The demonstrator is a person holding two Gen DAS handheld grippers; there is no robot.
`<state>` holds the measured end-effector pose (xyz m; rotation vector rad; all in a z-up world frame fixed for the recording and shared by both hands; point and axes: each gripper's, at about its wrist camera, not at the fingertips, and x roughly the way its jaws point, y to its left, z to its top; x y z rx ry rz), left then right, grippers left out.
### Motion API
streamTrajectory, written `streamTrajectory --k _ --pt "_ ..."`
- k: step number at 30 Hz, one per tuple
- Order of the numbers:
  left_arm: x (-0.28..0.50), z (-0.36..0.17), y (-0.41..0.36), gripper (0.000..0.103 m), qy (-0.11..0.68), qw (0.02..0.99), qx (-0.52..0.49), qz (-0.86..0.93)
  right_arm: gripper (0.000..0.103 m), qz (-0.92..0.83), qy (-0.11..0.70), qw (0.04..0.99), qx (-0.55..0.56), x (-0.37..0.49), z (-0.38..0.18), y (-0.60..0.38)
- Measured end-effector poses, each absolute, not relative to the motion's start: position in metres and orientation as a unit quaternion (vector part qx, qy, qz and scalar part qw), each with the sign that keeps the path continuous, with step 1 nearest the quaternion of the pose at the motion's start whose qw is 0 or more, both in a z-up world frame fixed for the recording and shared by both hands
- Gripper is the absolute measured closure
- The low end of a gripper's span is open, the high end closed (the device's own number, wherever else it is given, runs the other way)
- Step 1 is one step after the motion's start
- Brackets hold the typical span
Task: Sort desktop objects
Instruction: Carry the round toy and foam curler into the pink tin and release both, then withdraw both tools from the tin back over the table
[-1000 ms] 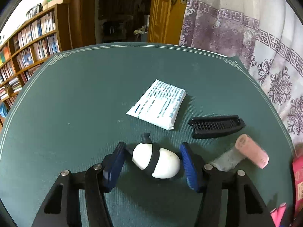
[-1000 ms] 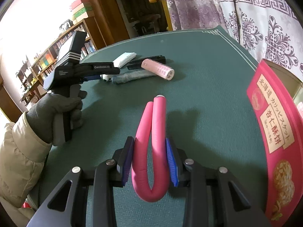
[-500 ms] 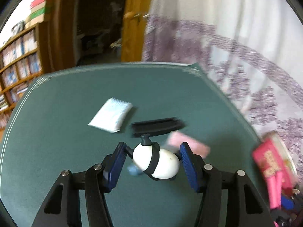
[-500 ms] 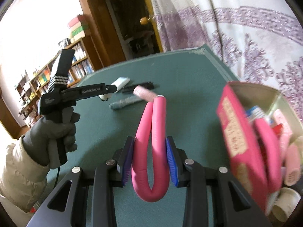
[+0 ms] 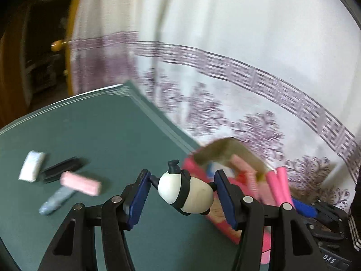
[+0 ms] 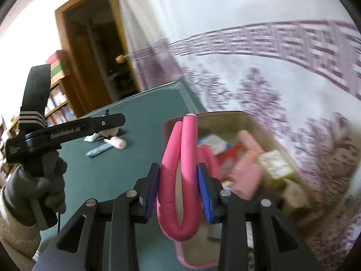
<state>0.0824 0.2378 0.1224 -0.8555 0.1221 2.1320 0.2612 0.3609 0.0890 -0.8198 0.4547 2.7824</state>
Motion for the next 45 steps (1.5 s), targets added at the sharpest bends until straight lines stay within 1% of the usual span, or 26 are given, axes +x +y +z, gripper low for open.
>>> streamTrajectory --k 12,14,15,16,17,18,19,24,27,29,31,33,38,45 --pt "0.117 0.118 0.312 0.043 0.073 0.471 -0.346 0.808 0.066 0.936 0.170 0.134 -0.277 0.284 0.087 0.382" --pt "0.118 0.116 0.317 0.039 0.070 0.477 -0.351 0.803 0.065 0.935 0.174 0.135 -0.279 0.285 0.085 0.384" --pt "0.118 0.116 0.317 0.030 0.068 0.479 -0.353 0.801 0.062 0.933 0.178 0.135 -0.281 0.285 0.084 0.385" --pt "0.119 0.116 0.316 0.027 0.067 0.479 -0.350 0.802 0.060 0.932 0.183 0.138 -0.282 0.286 0.083 0.387" --pt "0.120 0.116 0.315 0.027 0.067 0.477 -0.347 0.805 0.058 0.931 0.185 0.139 -0.283 0.286 0.081 0.388" --pt "0.119 0.117 0.313 0.027 0.068 0.475 -0.346 0.807 0.054 0.930 0.186 0.141 -0.283 0.286 0.080 0.389" --pt "0.117 0.117 0.311 0.027 0.067 0.472 -0.346 0.808 0.053 0.930 0.186 0.144 -0.283 0.287 0.080 0.390" --pt "0.106 0.117 0.295 0.027 0.053 0.447 -0.354 0.820 0.053 0.929 0.185 0.144 -0.285 0.286 0.078 0.388" --pt "0.100 0.115 0.285 0.019 0.048 0.434 -0.359 0.825 0.053 0.930 0.182 0.140 -0.286 0.284 0.079 0.383" --pt "0.097 0.114 0.278 0.019 0.048 0.426 -0.359 0.829 0.052 0.931 0.181 0.138 -0.285 0.282 0.080 0.379" --pt "0.093 0.113 0.268 0.019 0.049 0.415 -0.359 0.834 0.047 0.932 0.181 0.135 -0.283 0.279 0.082 0.376" --pt "0.089 0.113 0.258 0.019 0.048 0.405 -0.358 0.840 0.046 0.934 0.180 0.129 -0.279 0.275 0.086 0.372" --pt "0.070 0.113 0.222 0.019 0.038 0.370 -0.356 0.857 0.046 0.943 0.164 0.103 -0.271 0.258 0.094 0.353" --pt "0.028 0.106 0.151 0.019 0.035 0.290 -0.358 0.887 0.046 0.949 0.144 0.056 -0.275 0.221 0.100 0.320"
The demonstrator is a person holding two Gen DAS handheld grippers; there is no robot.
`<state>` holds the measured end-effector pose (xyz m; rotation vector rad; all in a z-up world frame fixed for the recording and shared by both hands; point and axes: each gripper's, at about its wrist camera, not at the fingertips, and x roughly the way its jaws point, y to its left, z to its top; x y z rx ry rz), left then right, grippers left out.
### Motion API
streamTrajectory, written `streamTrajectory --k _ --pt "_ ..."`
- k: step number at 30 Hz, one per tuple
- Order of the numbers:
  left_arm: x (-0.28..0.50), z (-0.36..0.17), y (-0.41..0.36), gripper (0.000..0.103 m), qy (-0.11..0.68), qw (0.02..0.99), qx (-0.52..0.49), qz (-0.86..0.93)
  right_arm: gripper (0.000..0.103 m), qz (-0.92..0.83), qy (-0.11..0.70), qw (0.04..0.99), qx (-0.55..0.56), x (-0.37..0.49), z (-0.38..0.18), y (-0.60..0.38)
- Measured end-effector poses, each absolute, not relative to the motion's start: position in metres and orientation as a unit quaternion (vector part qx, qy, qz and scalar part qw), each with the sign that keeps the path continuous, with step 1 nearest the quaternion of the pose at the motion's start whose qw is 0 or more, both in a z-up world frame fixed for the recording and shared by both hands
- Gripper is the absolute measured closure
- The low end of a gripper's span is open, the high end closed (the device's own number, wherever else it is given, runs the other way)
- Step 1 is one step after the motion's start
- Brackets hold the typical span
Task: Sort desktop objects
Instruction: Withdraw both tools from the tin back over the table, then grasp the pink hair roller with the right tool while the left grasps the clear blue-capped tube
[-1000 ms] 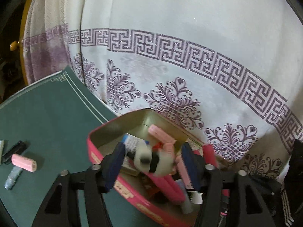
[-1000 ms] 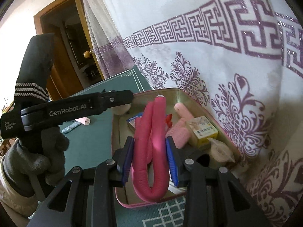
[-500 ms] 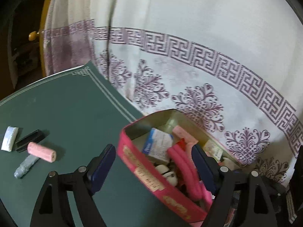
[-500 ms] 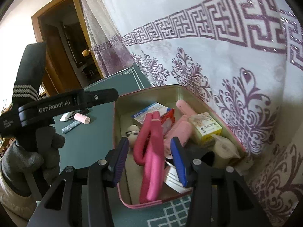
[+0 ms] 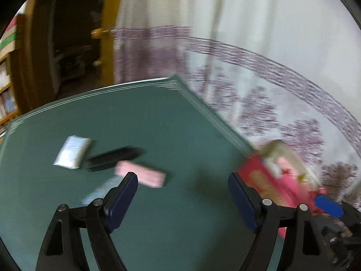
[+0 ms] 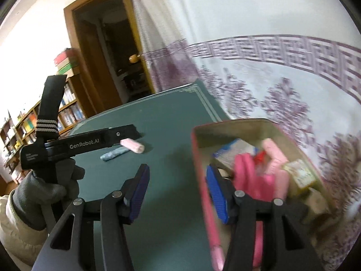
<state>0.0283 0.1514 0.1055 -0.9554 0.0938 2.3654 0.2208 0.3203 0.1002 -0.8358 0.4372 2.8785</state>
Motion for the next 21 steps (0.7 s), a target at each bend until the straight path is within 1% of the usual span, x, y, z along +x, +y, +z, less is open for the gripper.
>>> streamTrajectory --k 6,10,21 --pt "-0.006 0.080 0.086 0.019 0.023 0.223 -0.387 0.894 0.046 0.947 0.137 0.021 -0.290 0.188 0.095 0.292" --pt "-0.013 0.061 0.060 0.019 0.012 0.206 -0.407 0.890 0.046 0.943 0.131 0.007 -0.305 0.165 0.087 0.277" --pt "-0.026 0.036 0.045 0.019 0.021 0.207 -0.428 0.880 0.046 0.932 0.101 -0.014 -0.349 0.066 0.055 0.248"
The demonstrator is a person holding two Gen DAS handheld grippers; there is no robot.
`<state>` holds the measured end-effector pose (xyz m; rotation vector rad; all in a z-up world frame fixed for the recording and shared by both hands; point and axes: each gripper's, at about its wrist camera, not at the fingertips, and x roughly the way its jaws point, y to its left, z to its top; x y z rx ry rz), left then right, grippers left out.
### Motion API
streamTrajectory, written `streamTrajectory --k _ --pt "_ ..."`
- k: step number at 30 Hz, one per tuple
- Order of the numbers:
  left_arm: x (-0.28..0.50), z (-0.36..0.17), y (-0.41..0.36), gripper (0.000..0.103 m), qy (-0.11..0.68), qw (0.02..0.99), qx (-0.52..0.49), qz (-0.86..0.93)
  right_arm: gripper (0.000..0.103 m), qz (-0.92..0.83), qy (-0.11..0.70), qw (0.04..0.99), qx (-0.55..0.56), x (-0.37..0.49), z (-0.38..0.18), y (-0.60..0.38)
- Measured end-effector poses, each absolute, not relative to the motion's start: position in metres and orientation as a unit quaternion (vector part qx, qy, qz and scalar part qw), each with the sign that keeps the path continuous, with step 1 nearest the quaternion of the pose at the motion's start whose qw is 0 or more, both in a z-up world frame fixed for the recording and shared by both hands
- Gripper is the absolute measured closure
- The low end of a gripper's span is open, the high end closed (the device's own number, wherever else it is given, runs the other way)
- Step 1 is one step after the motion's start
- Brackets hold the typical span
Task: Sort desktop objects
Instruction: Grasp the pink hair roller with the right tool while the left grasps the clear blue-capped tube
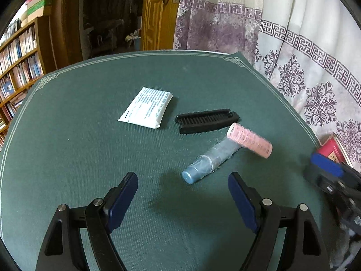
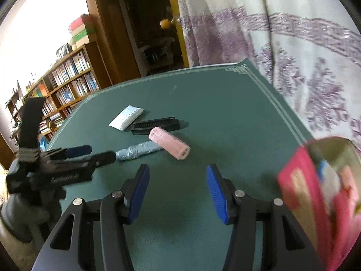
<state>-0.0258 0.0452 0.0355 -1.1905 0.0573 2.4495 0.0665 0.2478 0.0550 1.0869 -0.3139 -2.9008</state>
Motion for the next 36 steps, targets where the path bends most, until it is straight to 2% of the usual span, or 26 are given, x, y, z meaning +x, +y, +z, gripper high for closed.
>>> streamTrajectory --k 17,22,29,34,36 --pt "-0.043 0.020 0.061 0.019 0.025 0.228 -0.445 0.866 0.046 -0.919 -0.049 0.041 0.388 -0.027 0.027 0.221" --pt "-0.058 0.016 0.079 0.019 0.058 0.219 -0.440 0.869 0.057 -0.920 -0.050 0.033 0.388 -0.028 0.025 0.227" --pt "-0.052 0.012 0.107 0.020 0.133 0.253 -0.422 0.860 0.057 -0.922 -0.061 0.026 0.383 -0.028 0.023 0.234" --pt "-0.041 0.015 0.118 0.056 0.150 0.291 -0.404 0.854 0.057 -0.922 -0.065 0.023 0.381 -0.030 0.022 0.236" --pt "-0.037 0.016 0.120 0.066 0.154 0.298 -0.402 0.852 0.057 -0.922 -0.068 0.018 0.382 -0.031 0.021 0.238"
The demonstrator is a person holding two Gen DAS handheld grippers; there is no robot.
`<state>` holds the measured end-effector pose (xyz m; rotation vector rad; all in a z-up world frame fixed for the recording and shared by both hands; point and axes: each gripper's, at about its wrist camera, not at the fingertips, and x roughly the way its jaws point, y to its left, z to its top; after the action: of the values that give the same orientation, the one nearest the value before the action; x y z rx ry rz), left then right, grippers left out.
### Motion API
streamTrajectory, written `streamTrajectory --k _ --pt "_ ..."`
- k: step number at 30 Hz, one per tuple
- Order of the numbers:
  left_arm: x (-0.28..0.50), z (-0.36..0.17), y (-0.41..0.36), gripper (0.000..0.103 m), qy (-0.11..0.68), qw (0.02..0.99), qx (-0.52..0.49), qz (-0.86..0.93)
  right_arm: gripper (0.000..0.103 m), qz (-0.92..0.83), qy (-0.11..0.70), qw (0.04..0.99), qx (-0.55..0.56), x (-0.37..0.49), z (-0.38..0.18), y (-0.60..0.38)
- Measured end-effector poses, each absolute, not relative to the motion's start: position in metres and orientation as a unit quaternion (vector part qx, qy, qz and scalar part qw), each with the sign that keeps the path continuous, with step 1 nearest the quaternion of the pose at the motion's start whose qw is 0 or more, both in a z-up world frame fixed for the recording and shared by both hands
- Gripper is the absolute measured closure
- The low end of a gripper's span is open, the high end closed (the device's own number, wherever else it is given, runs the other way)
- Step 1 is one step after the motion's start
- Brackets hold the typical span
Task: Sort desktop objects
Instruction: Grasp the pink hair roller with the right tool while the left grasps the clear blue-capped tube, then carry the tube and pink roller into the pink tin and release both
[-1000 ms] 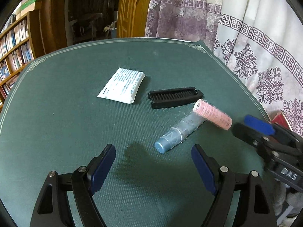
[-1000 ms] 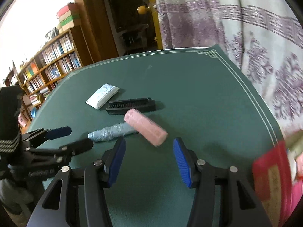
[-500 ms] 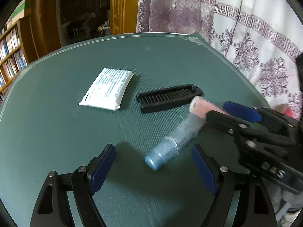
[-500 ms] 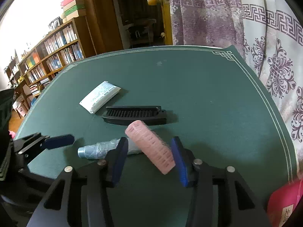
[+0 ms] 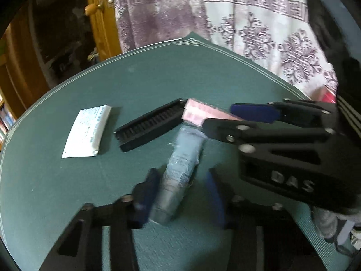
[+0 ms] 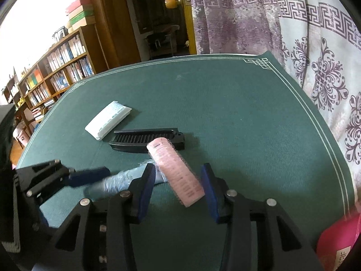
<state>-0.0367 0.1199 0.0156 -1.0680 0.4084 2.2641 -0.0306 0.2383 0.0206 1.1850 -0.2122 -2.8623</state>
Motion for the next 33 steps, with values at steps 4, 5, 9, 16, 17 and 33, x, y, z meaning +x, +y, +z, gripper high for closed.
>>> streamTrajectory --k 4,5,9,16,17,33 --pt "-0.034 0.016 0.119 0.067 0.149 0.297 -0.403 0.853 0.057 -0.921 -0.069 0.018 0.383 -0.032 0.019 0.239" --pt "-0.036 0.017 0.119 0.067 0.142 0.298 -0.404 0.853 0.057 -0.921 -0.068 0.018 0.384 -0.033 0.019 0.238" --pt "-0.044 0.017 0.115 0.067 0.123 0.291 -0.412 0.854 0.057 -0.920 -0.061 0.014 0.387 -0.038 0.016 0.236" --pt "-0.027 0.017 0.118 0.079 0.129 0.308 -0.411 0.848 0.074 -0.912 -0.067 -0.008 0.405 -0.039 0.011 0.245" --pt "-0.025 0.017 0.116 0.079 0.125 0.307 -0.412 0.849 0.074 -0.911 -0.071 -0.007 0.406 -0.036 0.011 0.246" --pt "0.016 0.059 0.077 0.079 0.031 0.301 -0.394 0.868 0.074 -0.930 -0.136 0.005 0.341 0.058 0.065 0.261"
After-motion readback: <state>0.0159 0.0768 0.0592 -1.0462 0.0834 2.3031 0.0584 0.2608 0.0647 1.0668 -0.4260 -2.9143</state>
